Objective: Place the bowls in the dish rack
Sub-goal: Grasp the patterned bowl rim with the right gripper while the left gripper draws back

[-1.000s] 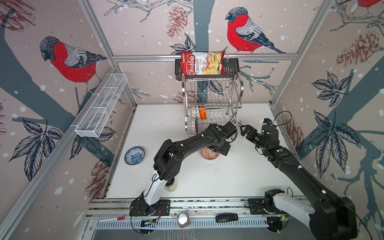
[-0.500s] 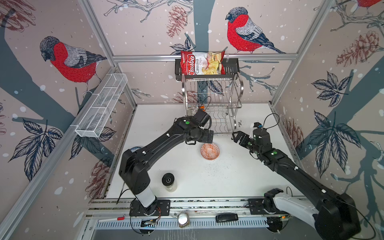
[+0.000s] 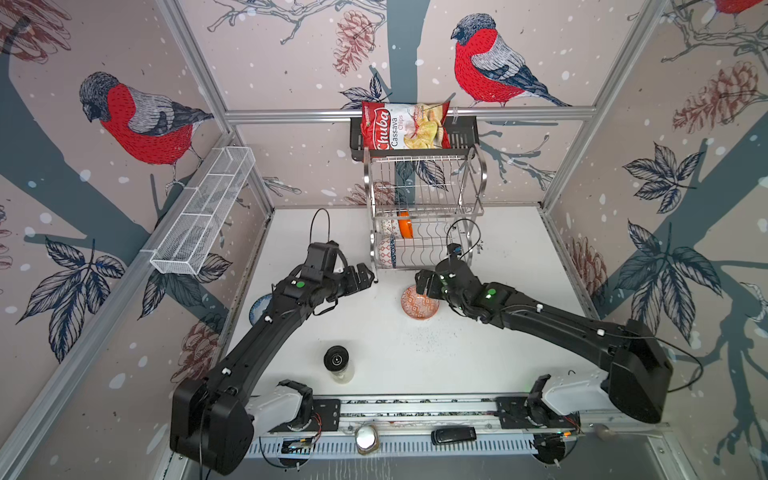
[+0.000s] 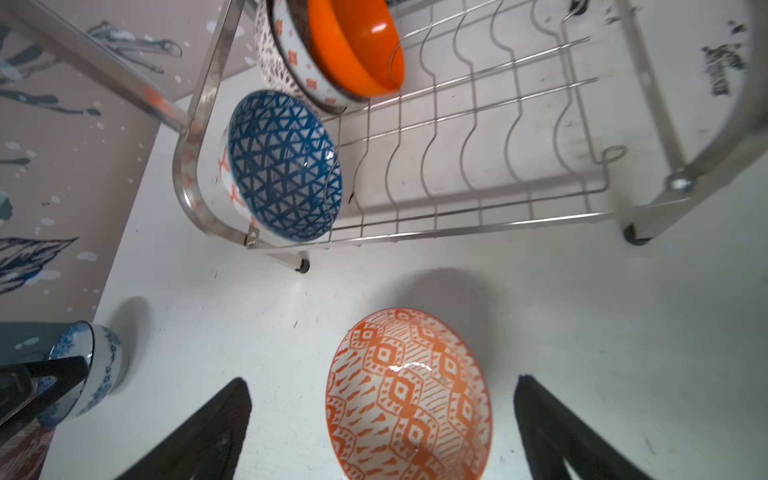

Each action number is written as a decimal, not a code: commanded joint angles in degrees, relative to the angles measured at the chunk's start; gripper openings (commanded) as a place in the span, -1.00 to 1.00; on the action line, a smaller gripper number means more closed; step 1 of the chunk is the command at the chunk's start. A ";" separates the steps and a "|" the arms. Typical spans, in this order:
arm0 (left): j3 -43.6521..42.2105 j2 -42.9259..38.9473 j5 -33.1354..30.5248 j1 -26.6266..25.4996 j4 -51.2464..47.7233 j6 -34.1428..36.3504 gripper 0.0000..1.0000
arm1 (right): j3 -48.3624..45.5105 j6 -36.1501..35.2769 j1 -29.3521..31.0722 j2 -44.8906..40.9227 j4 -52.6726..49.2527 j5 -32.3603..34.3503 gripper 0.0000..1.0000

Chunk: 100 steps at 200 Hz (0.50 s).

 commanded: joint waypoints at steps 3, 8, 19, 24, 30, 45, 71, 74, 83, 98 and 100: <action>-3.69 -2.44 6.42 1.94 6.72 -1.53 0.95 | 5.51 2.85 2.87 5.61 -5.05 2.85 0.99; -4.82 -2.99 7.00 1.94 7.99 -2.46 0.95 | 6.64 3.27 3.52 7.18 -5.64 2.90 0.99; -7.39 -4.03 8.25 1.94 10.78 -5.23 0.95 | 9.29 4.56 4.74 10.19 -7.56 2.89 1.00; -8.66 -4.54 8.73 1.91 11.84 -6.75 0.95 | 10.55 5.12 5.21 11.63 -8.61 2.70 0.99; -10.18 -5.14 9.65 1.94 13.32 -8.19 0.95 | 12.11 5.50 5.71 13.31 -9.90 2.67 0.99; -13.73 -6.36 11.50 1.93 16.87 -9.27 0.95 | 15.06 5.64 7.13 16.83 -12.06 3.67 0.99; -15.11 -6.72 11.77 1.94 15.08 -7.98 0.95 | 18.51 7.58 7.16 21.38 -15.31 2.30 0.96; -15.37 -6.93 11.85 1.90 15.30 -8.07 0.95 | 18.64 7.58 7.13 21.74 -15.33 2.06 0.95; -16.24 -7.02 11.45 1.93 16.29 -9.02 0.95 | 18.77 7.50 7.09 22.68 -15.06 1.36 0.91; -17.76 -6.69 11.61 2.69 18.31 -9.93 0.95 | 18.57 7.24 6.87 24.01 -14.03 0.10 0.83; -17.85 -6.61 11.75 2.85 18.50 -9.98 0.95 | 18.57 7.23 6.80 24.22 -13.95 -0.01 0.82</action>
